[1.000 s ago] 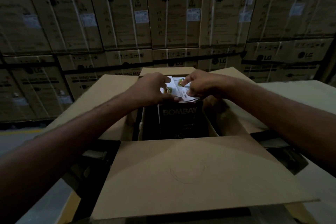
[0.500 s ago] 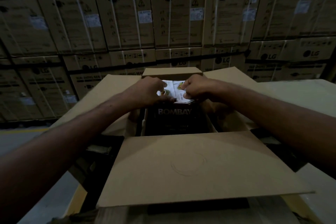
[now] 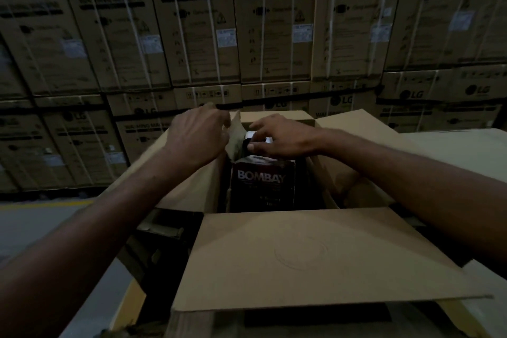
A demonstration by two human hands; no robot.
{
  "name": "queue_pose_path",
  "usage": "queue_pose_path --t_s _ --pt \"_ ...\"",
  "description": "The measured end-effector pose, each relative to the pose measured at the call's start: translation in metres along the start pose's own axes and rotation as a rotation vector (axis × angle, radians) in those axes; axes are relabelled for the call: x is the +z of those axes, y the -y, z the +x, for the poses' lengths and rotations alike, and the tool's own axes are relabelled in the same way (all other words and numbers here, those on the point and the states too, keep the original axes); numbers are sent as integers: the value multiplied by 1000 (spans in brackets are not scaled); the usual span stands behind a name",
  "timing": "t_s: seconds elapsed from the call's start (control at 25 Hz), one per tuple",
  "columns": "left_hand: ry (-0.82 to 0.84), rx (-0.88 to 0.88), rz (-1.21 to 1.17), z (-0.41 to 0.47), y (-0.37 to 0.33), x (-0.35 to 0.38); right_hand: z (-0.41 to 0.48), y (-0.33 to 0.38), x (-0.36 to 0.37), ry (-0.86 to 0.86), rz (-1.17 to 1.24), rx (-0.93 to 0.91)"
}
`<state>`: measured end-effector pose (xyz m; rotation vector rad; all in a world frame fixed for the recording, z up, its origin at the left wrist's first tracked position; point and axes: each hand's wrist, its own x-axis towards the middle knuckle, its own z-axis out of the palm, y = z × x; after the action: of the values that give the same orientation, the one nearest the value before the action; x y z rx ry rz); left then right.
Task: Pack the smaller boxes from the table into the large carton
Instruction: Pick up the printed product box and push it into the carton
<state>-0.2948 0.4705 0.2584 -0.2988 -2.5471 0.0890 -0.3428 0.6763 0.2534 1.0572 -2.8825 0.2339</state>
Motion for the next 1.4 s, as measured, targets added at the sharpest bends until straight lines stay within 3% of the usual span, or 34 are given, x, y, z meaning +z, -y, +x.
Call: queue_pose_path --t_s 0.16,0.32,0.48,0.64,0.8,0.92,1.08,1.16,1.24,1.4 --pt "181 8 282 -1 5 -1 -7 -10 -3 -35 42 38" --pt "283 286 65 15 -24 5 -26 -28 -12 -147 202 119" --pt "636 257 -77 32 -52 16 -46 -46 -20 -194 367 257" --pt "676 334 34 42 -59 16 -58 -57 -28 -263 400 376" --pt "806 335 101 45 -52 13 -62 -64 -22 -152 349 501" --pt "889 337 131 41 -49 9 -61 -60 -12 -76 272 476" --pt "814 225 -249 38 -42 5 -53 -53 -9 -44 75 440" --pt "643 215 -429 35 -38 0 -50 -50 -10 -80 119 401" --pt "576 260 -531 32 -34 -8 -52 -45 -15 -104 211 310" --pt "857 177 -708 19 -25 -25 -62 -37 -23 151 415 138"
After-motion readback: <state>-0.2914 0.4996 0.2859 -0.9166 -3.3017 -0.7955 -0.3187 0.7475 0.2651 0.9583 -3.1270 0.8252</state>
